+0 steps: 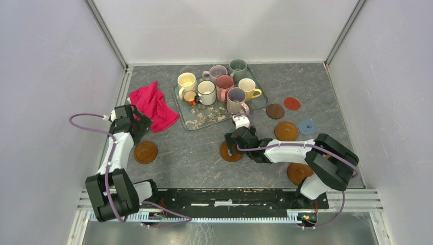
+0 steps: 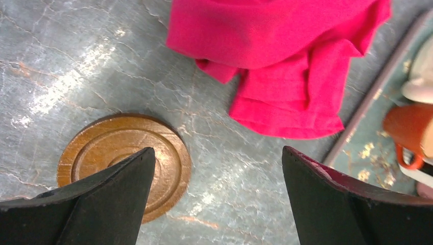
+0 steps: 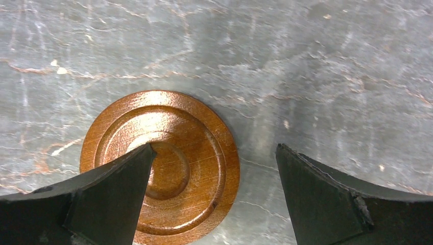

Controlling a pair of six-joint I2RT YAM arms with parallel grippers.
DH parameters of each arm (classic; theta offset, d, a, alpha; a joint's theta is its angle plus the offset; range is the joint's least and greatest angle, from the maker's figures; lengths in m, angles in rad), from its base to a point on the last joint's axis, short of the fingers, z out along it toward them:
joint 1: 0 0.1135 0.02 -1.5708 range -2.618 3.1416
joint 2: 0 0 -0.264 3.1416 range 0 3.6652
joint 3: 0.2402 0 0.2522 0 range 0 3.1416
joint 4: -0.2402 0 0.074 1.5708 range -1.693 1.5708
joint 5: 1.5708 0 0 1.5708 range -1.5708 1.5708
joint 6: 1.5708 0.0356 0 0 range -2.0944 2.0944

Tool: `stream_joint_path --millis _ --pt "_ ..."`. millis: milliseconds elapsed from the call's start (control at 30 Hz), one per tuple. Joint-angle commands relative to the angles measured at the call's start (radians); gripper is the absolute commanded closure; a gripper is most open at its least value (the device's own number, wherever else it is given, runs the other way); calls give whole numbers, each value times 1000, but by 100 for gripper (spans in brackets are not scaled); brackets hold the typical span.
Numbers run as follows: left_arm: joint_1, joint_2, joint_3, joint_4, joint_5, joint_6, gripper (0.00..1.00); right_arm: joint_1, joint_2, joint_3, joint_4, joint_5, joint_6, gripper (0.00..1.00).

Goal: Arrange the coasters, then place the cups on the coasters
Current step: Move the coaster to the corner of the board.

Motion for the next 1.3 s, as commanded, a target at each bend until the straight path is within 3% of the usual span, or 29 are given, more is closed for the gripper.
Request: stream_joint_path --millis 0,333,667,933,1267 --pt "-34 -120 -19 -53 84 41 0 55 92 66 -27 -66 53 2" --pt "-306 -240 -36 -118 54 -15 0 148 271 314 -47 -113 70 2" --pt "-391 -279 -10 -144 84 -8 0 165 359 536 -156 -90 63 2" --pt "-485 -293 -46 -114 126 -50 0 91 143 388 -180 -39 69 2" --pt "-914 -94 -51 81 -25 -258 0 -11 -176 115 -242 50 52 2"
